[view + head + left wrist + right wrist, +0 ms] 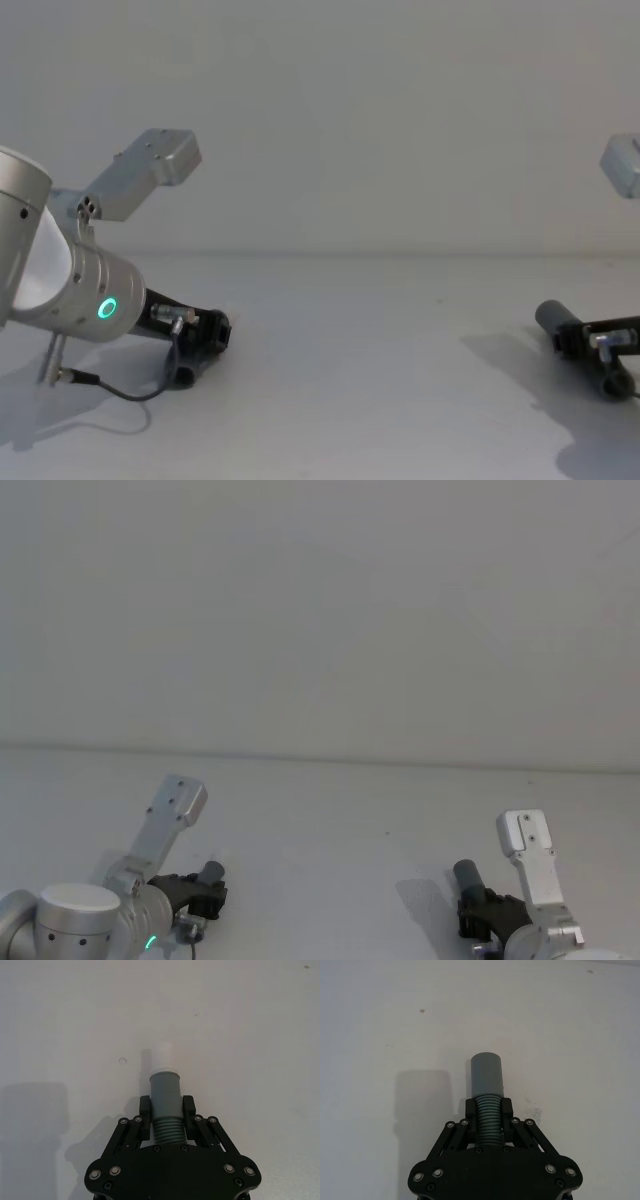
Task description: Use both hands to pick up one end of the pipe from the table, align the ends, and insert them.
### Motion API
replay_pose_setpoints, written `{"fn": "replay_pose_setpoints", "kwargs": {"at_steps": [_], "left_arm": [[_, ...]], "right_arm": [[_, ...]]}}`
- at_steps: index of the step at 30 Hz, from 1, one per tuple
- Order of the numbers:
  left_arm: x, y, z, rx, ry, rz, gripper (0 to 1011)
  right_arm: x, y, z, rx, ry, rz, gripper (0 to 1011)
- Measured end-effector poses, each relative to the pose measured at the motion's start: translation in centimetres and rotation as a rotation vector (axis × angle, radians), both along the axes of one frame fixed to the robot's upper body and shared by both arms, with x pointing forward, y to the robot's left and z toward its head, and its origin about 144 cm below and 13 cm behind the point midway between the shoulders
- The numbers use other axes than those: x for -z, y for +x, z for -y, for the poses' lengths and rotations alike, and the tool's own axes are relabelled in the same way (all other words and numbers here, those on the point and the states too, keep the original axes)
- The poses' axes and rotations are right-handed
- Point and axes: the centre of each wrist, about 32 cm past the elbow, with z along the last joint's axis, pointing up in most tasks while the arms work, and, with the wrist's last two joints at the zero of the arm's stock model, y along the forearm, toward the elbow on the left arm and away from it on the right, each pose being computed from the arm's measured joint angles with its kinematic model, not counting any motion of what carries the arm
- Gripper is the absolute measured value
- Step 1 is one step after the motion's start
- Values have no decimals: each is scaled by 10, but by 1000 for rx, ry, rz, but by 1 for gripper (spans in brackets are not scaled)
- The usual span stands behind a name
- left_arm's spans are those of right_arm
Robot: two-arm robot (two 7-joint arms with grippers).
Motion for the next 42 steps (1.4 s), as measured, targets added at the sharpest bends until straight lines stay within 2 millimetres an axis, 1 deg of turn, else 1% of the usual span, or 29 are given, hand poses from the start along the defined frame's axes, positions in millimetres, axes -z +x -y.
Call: {"fn": "replay_pose_setpoints", "kwargs": {"at_steps": [10,19,30,42], "left_arm": [[-1,0,0,7,9,1,343],[-7,6,-2,74,72,22,343],[-20,14,-8,201,155,98,343],[-35,21,-21,370,213,228,343]], "right_arm": [[0,0,0,0,0,0,255],[2,-4,4,-32,9,36,250],[4,-11,18,-132,35,146,249],[6,-20,40,-301,62,267,249]]}}
